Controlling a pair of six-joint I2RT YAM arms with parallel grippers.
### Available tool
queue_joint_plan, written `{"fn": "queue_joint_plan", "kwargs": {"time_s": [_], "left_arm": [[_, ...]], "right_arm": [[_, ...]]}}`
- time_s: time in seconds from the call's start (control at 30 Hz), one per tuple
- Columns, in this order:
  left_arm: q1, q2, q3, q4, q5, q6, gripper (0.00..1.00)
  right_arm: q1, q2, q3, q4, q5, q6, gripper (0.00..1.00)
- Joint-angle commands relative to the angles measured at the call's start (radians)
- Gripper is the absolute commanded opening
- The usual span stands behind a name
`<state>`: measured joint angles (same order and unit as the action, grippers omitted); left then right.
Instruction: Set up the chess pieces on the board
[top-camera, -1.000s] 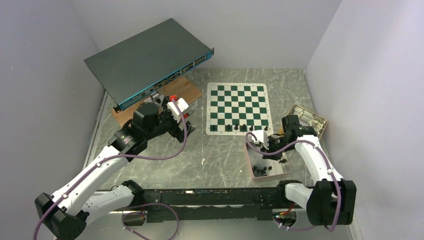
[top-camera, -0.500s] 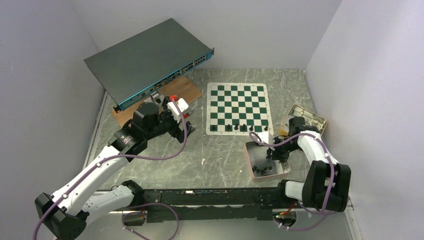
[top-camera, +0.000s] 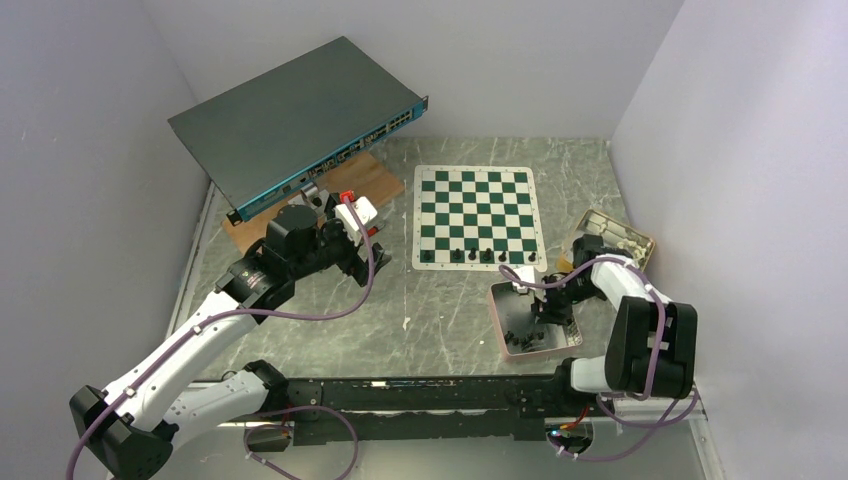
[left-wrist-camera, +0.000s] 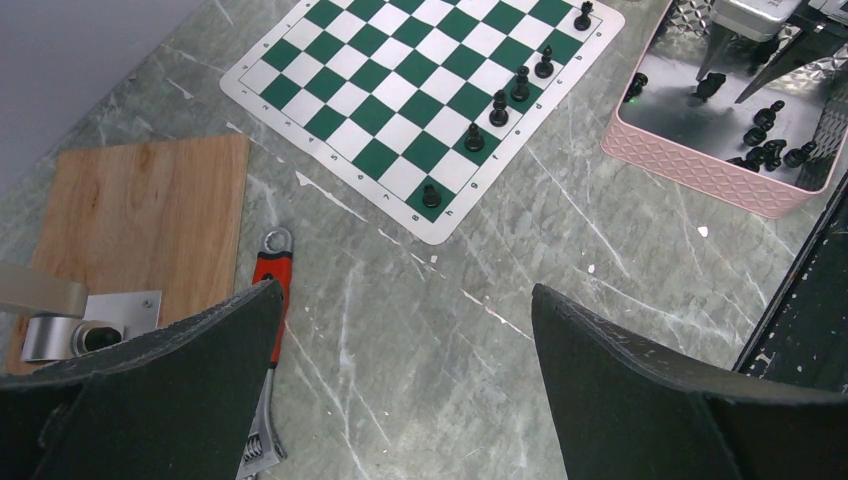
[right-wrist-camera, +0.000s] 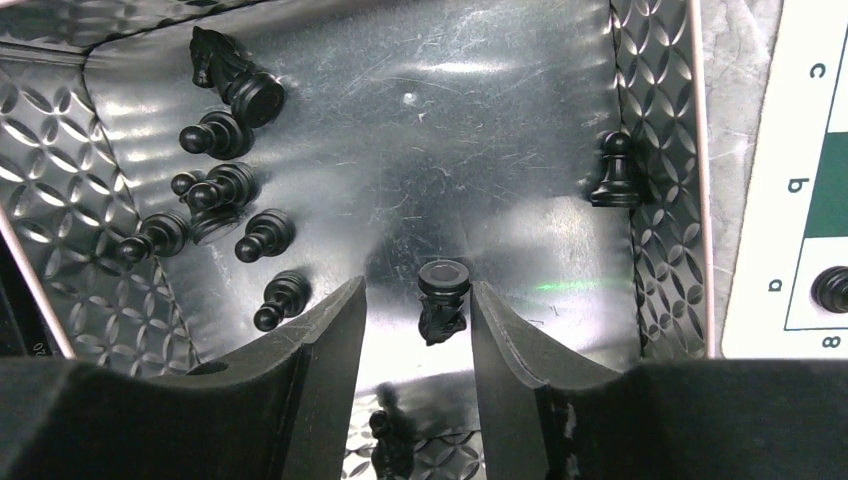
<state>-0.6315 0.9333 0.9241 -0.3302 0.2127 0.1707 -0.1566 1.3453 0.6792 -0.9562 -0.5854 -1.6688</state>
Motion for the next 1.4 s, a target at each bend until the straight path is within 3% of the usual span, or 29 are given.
{"fn": "queue_joint_plan", "kwargs": {"time_s": [0.0, 0.4, 0.77, 0.97, 1.13, 1.27, 1.37], "left_arm": [[0.003, -0.011, 0.004, 0.025, 0.025, 0.0, 1.0], [0.003, -0.01, 0.004, 0.026, 0.025, 0.0, 1.0], [0.004, -0.012, -0.002, 0.038, 0.113, -0.003, 1.0], [0.003, 0.008, -0.005, 0.058, 0.173, -0.031, 1.0], [0.003, 0.049, 0.015, 0.073, 0.209, -0.073, 1.0], [0.002, 0.09, 0.038, 0.139, 0.279, -0.234, 1.0], [-0.045, 0.093, 0.002, 0.285, 0.262, -0.382, 1.0]], "right_arm": [[-0.003, 0.015, 0.017, 0.035, -0.047, -0.019, 0.44], [0.0, 0.061, 0.024, 0.078, -0.045, 0.023, 0.36], [0.002, 0.028, 0.098, -0.036, -0.089, 0.116, 0.09], [0.003, -0.083, 0.189, -0.133, -0.143, 0.324, 0.05], [0.003, -0.115, 0.304, -0.154, -0.244, 0.643, 0.0], [0.002, -0.081, 0.38, -0.131, -0.385, 0.842, 0.0], [0.002, -0.069, 0.372, -0.034, -0.494, 1.012, 0.0]]}}
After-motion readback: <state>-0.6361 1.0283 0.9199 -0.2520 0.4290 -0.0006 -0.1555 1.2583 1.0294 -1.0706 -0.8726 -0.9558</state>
